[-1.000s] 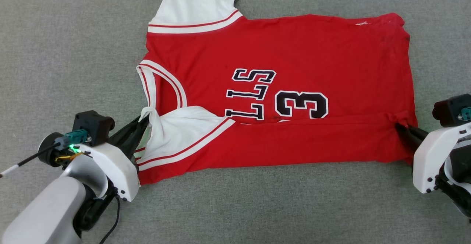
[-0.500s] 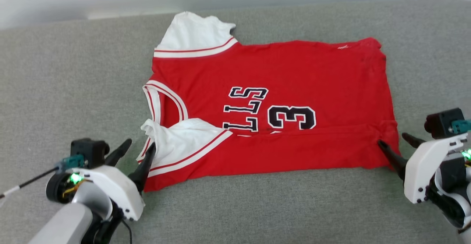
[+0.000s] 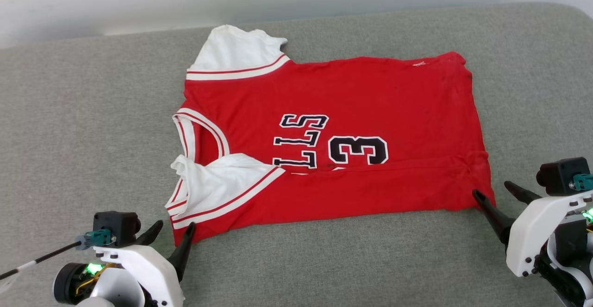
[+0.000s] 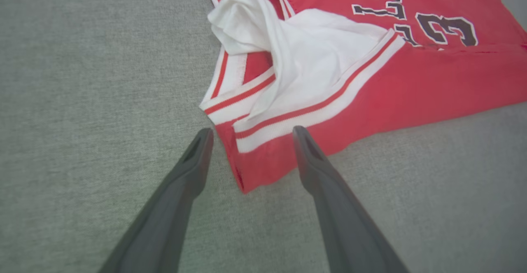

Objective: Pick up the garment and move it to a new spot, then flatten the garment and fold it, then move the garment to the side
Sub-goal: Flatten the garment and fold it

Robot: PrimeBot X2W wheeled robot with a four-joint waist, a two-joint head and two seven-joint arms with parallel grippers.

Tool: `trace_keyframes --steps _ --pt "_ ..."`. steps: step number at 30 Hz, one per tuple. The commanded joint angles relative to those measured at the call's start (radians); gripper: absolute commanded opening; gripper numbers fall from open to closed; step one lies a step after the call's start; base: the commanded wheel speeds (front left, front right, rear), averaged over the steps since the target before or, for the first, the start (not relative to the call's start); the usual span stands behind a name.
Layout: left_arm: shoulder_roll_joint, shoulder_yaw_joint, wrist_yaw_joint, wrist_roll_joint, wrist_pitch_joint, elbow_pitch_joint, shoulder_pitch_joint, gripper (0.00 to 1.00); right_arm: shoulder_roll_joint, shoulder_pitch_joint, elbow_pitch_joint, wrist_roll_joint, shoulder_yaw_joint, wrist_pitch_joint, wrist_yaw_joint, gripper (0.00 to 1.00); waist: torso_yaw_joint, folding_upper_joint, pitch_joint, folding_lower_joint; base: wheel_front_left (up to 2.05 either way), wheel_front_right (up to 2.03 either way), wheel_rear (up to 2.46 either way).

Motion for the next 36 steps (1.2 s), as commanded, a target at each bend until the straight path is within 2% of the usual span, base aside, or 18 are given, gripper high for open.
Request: trace_keyframes --steps 1,7,12,13,14,15,17,23,30,36 --pt "0.009 -0.004 0.009 0.012 0.012 0.001 0.007 1.0 0.005 0.009 -0.009 -0.006 -0.004 0.001 -0.001 1.0 -0.007 0.0 0.011 0.0 0.0 0.0 0.0" --pt "0.017 -0.019 0.055 0.041 0.048 0.056 -0.019 1.0 0.029 0.014 -0.054 -0.008 -0.013 0.018 -0.001 1.0 -0.026 0.0 0.048 0.0 0.0 0.0 0.0" --pt "0.002 -0.057 0.054 0.027 0.112 0.127 -0.008 1.0 0.028 0.017 -0.066 -0.02 -0.018 0.017 -0.001 1.0 -0.035 0.0 0.067 0.0 0.0 0.0 0.0" --pt "0.001 -0.072 0.047 0.021 0.137 0.139 -0.002 0.82 0.029 0.017 -0.067 -0.021 -0.019 0.017 -0.001 1.0 -0.036 0.0 0.07 0.0 0.0 0.0 0.0" --pt "0.0 -0.086 0.038 0.014 0.155 0.145 0.004 0.31 0.028 0.017 -0.068 -0.024 -0.02 0.017 -0.001 1.0 -0.036 0.0 0.072 0.0 0.0 0.0 0.0" --pt "-0.004 -0.094 0.029 0.01 0.168 0.148 0.006 0.0 0.028 0.016 -0.069 -0.027 -0.021 0.018 -0.001 1.0 -0.035 0.0 0.074 0.0 0.0 0.0 0.0" --pt "-0.011 -0.104 0.011 0.005 0.177 0.147 -0.002 0.0 0.026 0.014 -0.068 -0.029 -0.027 0.016 -0.001 1.0 -0.031 0.0 0.078 0.0 0.0 0.0 0.0" --pt "-0.018 -0.087 -0.011 0.021 0.114 0.119 -0.032 0.0 0.02 0.004 -0.044 -0.057 -0.041 0.028 -0.001 1.0 0.001 0.0 0.061 0.0 0.0 0.0 0.0" --pt "-0.005 -0.064 -0.005 0.049 0.052 0.007 -0.049 0.0 0.051 -0.009 0.019 -0.084 -0.091 0.104 -0.001 1.0 0.047 0.0 0.042 0.0 0.0 0.0 0.0" --pt "0.007 -0.078 0.0 0.072 0.054 -0.076 -0.054 0.0 0.089 -0.034 0.098 -0.112 -0.124 0.154 -0.001 1.0 0.076 0.0 0.06 0.0 0.0 0.0 0.0"
